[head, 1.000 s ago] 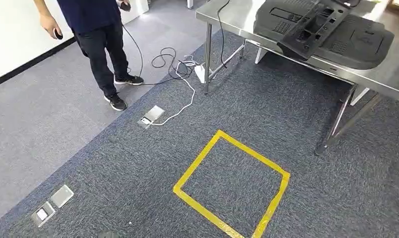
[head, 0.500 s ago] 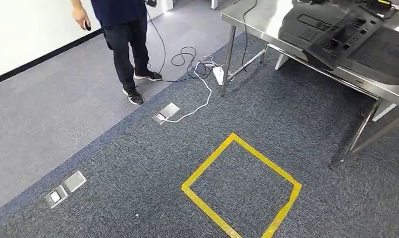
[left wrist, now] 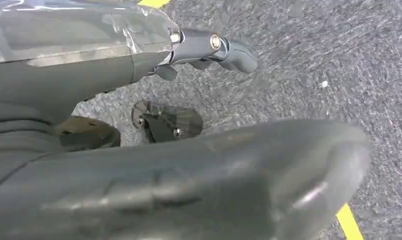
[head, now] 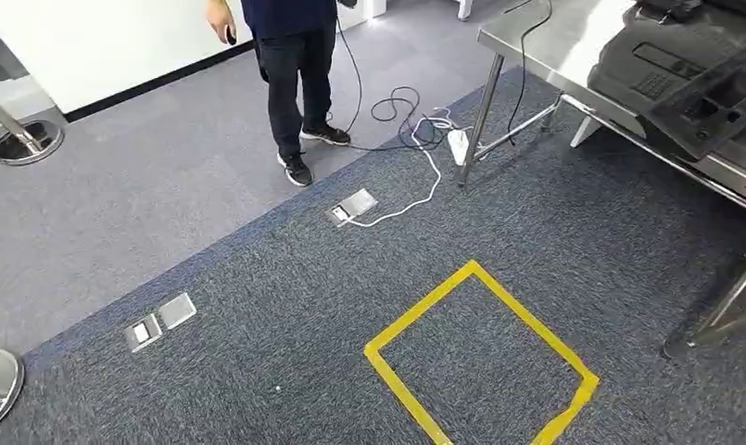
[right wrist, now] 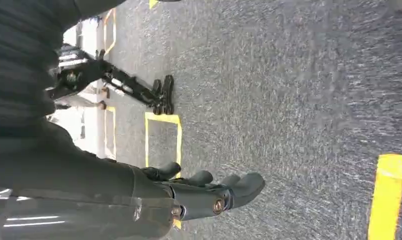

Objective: Take the parts from the cabinet and place them on the table.

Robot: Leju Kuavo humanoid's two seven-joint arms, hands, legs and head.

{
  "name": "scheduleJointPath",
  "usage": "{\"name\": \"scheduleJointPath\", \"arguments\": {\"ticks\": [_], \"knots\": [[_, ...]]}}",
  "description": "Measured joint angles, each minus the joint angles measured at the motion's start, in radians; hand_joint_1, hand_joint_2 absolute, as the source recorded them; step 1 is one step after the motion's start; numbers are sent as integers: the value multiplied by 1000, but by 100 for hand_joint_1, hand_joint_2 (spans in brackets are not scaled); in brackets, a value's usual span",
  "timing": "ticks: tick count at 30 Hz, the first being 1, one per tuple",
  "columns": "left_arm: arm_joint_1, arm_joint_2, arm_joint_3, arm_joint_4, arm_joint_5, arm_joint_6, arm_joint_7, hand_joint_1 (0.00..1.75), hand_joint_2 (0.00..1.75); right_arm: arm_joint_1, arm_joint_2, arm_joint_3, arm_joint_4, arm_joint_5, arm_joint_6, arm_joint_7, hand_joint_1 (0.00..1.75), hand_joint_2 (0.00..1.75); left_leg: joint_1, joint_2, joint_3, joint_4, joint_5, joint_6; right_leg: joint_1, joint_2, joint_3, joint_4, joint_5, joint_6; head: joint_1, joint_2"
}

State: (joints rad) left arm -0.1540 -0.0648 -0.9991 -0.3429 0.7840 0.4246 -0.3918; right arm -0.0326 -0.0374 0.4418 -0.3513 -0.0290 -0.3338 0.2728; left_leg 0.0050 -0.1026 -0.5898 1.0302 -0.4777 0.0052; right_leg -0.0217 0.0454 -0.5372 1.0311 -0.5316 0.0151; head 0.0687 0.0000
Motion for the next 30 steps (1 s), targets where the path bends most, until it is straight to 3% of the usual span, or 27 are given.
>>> {"name": "scheduleJointPath", "arguments": {"ticks": [1, 2, 3, 4, 6, 7, 8, 10, 11, 12, 14, 16, 17, 18, 19, 21, 22, 23, 24, 25, 26, 27, 30], "knots": [[0, 2, 0, 0, 0, 0, 1, 0, 0, 0, 1, 3, 0, -4, 0, 0, 0, 175, -2, -9, -1, 3, -2, -6, -6, -13, 2, -9, 5, -8, 1, 0], [0, 3, 0, -1, 0, 0, 2, 0, 0, -2, 1, 6, 0, -5, 0, -2, 0, 175, -3, 28, -3, 24, -18, -10, -8, -24, 5, -12, 8, -14, -3, 0], [-3, 3, 0, -2, 0, 0, 3, 0, 0, -2, -1, 8, 0, -7, -2, -4, 0, 175, -4, 62, -26, 72, -50, -16, -7, -34, 5, -13, 8, -21, -17, 0], [-5, 3, 0, -2, 0, 0, 4, 0, 0, -2, -2, 10, 0, -11, -5, -4, 0, 175, -2, 79, -61, 148, -90, -22, -4, -47, 6, -13, 7, -23, -20, 0], [-4, 3, -1, -2, 1, 0, 7, 0, 0, 0, -4, 17, 0, -22, -8, -9, 0, 175, 3, 89, -129, 293, -145, -27, -1, -72, 6, -12, 5, -25, -21, 0], [-2, 3, -1, -2, 1, 0, 7, 0, 0, -1, -5, 21, 0, -25, -10, -11, 0, 175, 4, 91, -140, 313, -141, -27, 0, -82, 7, -12, 4, -25, -21, 0], [-1, 3, -1, -2, 3, 0, 8, 0, 0, -2, -6, 26, 0, -27, -11, -13, 0, 175, 4, 93, -126, 286, -116, -26, 0, -92, 9, -12, 2, -25, -21, 0], [-2, 3, -1, -2, 3, 0, 8, 0, 0, -5, -6, 35, 0, -30, -11, -15, 0, 175, 4, 106, -39, 118, -30, -18, -1, -109, 18, -12, -3, -20, -22, 0], [-2, 4, -1, -2, 4, 0, 8, 0, 0, -6, -7, 39, 0, -31, -10, -15, 0, 175, 1, 139, 5, 29, -2, -11, 0, -116, 22, -12, -7, -16, -23, 0], [-5, 4, -1, -2, 5, 0, 9, 0, 0, -6, -8, 41, 0, -34, -9, -15, 0, 175, -11, 163, 11, 8, -18, -7, 6, -123, 23, -10, -11, -10, -25, 0], [-4, 4, -1, -5, 6, 0, 9, 0, 0, -8, -11, 47, 0, -35, -7, -16, 0, 175, -14, 146, 5, 6, -14, 1, 6, -135, 25, -12, -14, -4, -21, 0], [0, 5, -1, -5, 10, 0, 9, 0, 0, -13, -13, 57, 0, -37, -4, -14, 0, 175, -12, 130, 7, -5, -10, 16, 6, -151, 35, -19, -14, 8, -22, 0], [0, 5, -1, -6, 11, 0, 9, 0, 0, -14, -14, 60, 0, -40, -3, -14, 0, 175, -6, 125, 14, -15, -3, 23, 1, -130, 36, -9, -28, 12, -20, 0], [-2, 5, -1, -7, 12, 0, 9, 0, 0, -13, -14, 63, 0, -43, -2, -14, 0, 175, -5, 119, 15, -20, -1, 30, 1, -91, 19, 26, -56, 13, -18, 0], [-4, 5, -1, -7, 13, 0, 9, 0, 0, -13, -14, 66, 0, -45, -1, -14, 0, 175, -5, 111, 13, -20, 0, 33, 0, -67, -16, 97, -98, 13, -13, 0], [-2, 5, -1, -8, 14, 0, 9, 0, 0, -10, -19, 72, 0, -51, 2, -13, 0, 175, -8, 94, 14, -19, -2, 36, 1, -52, -92, 251, -158, 17, -7, 0], [-2, 5, -1, -8, 15, 0, 9, 0, 0, -8, -21, 75, 0, -52, 2, -13, 0, 175, -8, 82, 14, -19, -2, 36, 1, -50, -115, 289, -158, 17, -7, 0], [-1, 5, -1, -7, 17, 0, 9, 0, 0, -7, -22, 78, 0, -53, 3, -13, 0, 175, -8, 70, 15, -18, -2, 36, 1, -50, -112, 274, -130, 17, -7, 0], [-1, 5, -1, -8, 18, 0, 9, 0, 0, -5, -24, 82, 0, -55, 4, -13, 0, 175, -8, 58, 16, -16, -2, 35, 1, -49, -91, 217, -86, 16, -5, 0], [-1, 5, -1, -8, 20, 0, 9, 0, 0, -6, -26, 85, 0, -54, 4, -13, 0, 175, -7, 46, 17, -14, -3, 33, -1, -42, -55, 127, -32, 13, -3, 0], [-2, 5, -1, -8, 20, 0, 9, 0, 0, -7, -28, 88, 0, -54, 4, -13, 0, 175, -6, 37, 17, -9, -7, 29, -3, -19, -19, 37, 15, 11, 0, 0], [-2, 5, -1, -8, 21, 0, 9, 0, 0, -6, -30, 89, 0, -55, 5, -13, 0, 175, -9, 29, 12, -4, -9, 23, -4, 25, -8, 10, 2, 9, 1, 0], [-1, 5, -1, -8, 22, 0, 7, 0, 0, -9, -31, 97, 0, -58, 5, -15, 0, 175, -5, 4, 3, -1, -5, 7, 2, 12, -6, 0, 2, 0, -4, 0]]}}
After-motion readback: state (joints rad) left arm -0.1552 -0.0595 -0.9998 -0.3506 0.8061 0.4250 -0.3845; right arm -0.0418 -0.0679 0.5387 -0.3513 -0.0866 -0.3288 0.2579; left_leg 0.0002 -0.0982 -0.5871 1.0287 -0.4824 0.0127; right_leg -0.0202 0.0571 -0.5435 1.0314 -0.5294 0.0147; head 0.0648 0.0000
